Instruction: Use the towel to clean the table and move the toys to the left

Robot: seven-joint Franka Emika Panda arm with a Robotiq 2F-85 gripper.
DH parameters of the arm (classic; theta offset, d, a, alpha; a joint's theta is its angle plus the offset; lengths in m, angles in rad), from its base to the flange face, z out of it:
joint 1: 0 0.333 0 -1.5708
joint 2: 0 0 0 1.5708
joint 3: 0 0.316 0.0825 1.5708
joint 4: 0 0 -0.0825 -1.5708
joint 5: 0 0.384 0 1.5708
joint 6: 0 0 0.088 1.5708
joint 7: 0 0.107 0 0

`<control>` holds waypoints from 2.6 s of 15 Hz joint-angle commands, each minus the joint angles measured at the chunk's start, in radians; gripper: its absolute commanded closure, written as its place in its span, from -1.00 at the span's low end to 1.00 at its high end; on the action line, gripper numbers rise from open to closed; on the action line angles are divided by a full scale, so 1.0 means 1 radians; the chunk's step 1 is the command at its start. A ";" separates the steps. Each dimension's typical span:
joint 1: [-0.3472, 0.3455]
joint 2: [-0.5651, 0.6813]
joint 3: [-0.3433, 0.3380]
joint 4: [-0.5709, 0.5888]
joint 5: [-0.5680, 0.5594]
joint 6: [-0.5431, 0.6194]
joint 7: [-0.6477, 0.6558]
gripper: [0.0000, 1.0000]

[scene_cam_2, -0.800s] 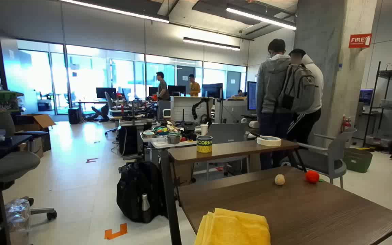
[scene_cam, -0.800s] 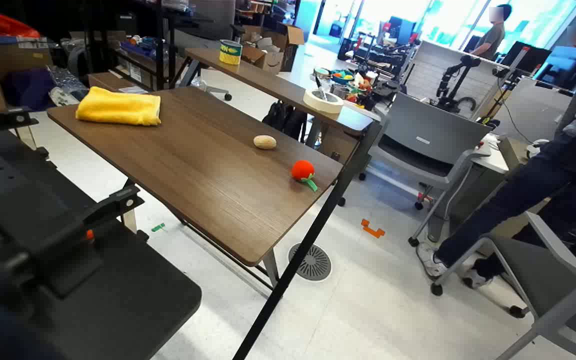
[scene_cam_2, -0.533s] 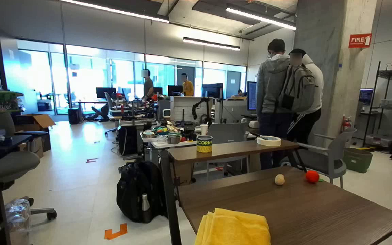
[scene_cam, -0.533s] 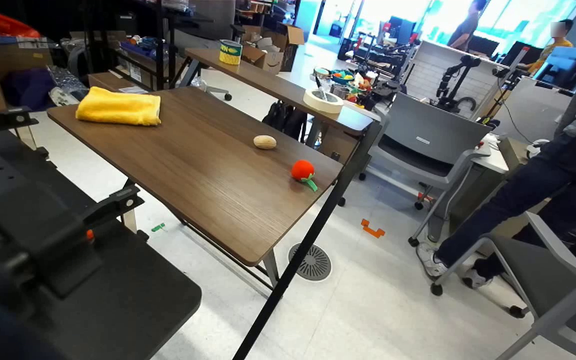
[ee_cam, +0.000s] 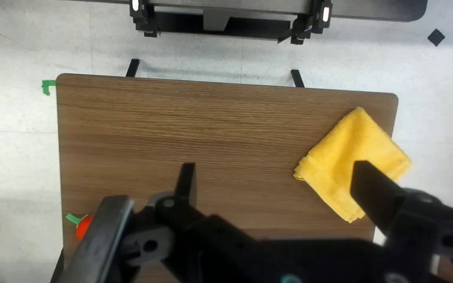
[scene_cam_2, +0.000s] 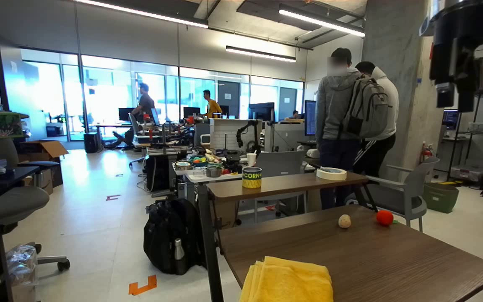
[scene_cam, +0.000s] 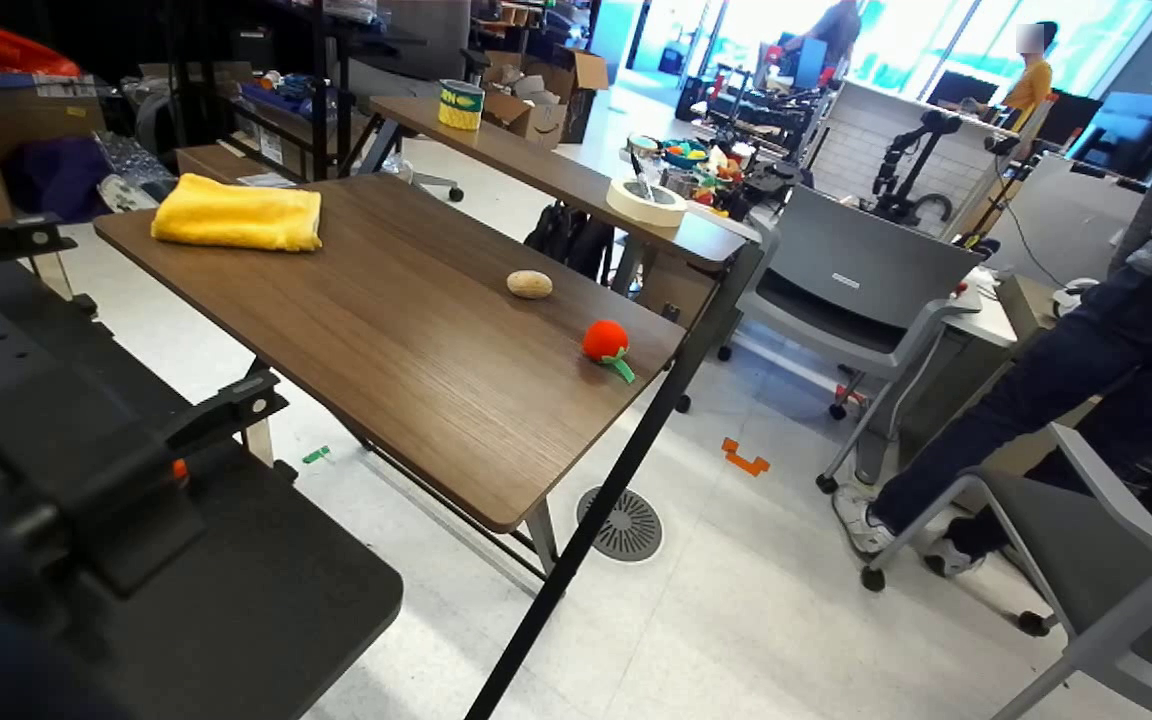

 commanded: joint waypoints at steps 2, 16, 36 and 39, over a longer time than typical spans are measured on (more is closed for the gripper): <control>0.024 0.297 0.051 0.306 0.006 -0.145 0.116 -1.00; 0.053 0.469 0.062 0.373 0.005 -0.007 0.178 -1.00; 0.308 0.627 0.169 0.286 -0.260 0.296 0.217 -1.00; 0.281 0.728 0.147 0.348 -0.244 0.369 0.207 -1.00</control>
